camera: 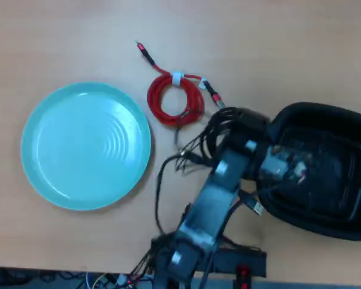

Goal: Put a black charging cable in a black bowl and put a red charging cable in a green bowl

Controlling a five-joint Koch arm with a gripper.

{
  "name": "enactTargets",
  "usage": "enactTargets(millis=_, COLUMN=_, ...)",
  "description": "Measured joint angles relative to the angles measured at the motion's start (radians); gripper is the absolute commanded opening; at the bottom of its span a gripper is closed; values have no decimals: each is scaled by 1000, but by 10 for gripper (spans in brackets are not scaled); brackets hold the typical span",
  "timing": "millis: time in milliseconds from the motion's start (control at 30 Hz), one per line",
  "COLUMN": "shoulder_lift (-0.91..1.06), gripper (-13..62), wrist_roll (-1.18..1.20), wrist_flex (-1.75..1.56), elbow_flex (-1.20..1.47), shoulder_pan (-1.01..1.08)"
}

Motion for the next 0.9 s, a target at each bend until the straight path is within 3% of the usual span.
enactTargets(millis=333, shoulder_lift=-296, gripper=-63, wrist_roll=6, wrist_flex=-54, elbow_flex=-123, shoulder_pan=201)
enactTargets(millis=600, shoulder_lift=-308, gripper=-62, wrist_roll=2, wrist_flex=-31, elbow_flex=-239, shoulder_pan=230)
enactTargets(millis=900, shoulder_lift=-273, gripper=-63, wrist_roll=20, wrist_flex=31, elbow_flex=-239, shoulder_pan=107)
